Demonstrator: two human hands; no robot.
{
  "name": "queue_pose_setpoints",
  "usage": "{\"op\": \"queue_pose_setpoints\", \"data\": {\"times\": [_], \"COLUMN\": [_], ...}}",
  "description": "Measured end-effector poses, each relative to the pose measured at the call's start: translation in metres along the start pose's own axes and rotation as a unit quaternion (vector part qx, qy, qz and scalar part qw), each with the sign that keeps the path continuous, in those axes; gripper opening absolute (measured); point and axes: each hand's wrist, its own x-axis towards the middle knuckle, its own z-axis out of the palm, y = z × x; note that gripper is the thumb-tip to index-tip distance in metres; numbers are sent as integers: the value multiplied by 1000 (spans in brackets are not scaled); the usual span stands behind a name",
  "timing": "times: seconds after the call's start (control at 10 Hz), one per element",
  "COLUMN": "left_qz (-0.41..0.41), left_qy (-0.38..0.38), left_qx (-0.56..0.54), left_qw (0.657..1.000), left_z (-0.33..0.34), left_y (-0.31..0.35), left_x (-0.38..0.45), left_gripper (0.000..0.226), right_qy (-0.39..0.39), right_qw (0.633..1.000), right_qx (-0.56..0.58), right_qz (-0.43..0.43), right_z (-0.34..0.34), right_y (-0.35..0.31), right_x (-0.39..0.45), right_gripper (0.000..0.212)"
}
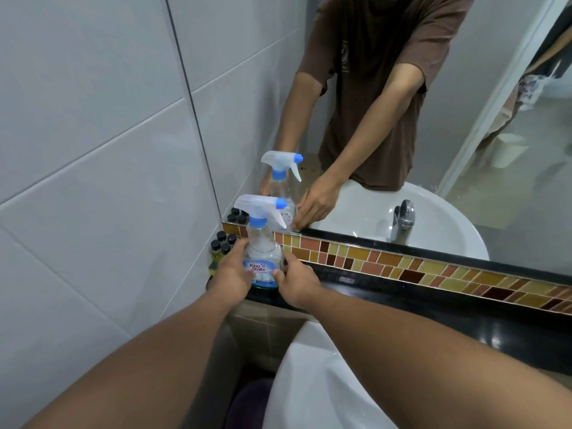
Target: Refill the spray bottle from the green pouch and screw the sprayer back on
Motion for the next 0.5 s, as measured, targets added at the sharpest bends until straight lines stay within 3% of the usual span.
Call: {"op": "queue_pose_setpoints", "data": {"times": [0.3, 0.5], "left_qz": [14, -37], "left_qy": [58, 10], "left_qx": [26, 114], "left_qw": [998, 993], "left_z": [-5, -6], "left_y": [-9, -9], "left_x": [-16, -47], "left_gripper": [58, 55], "right_qy": [-35, -19], "right_qw": [993, 972], "right_qx": [-112, -232], "right_qz": [28, -16], "right_z": [-4, -19], "right_y": [-7, -9], "right_x": [-11, -40], "right_gripper": [54, 71]}}
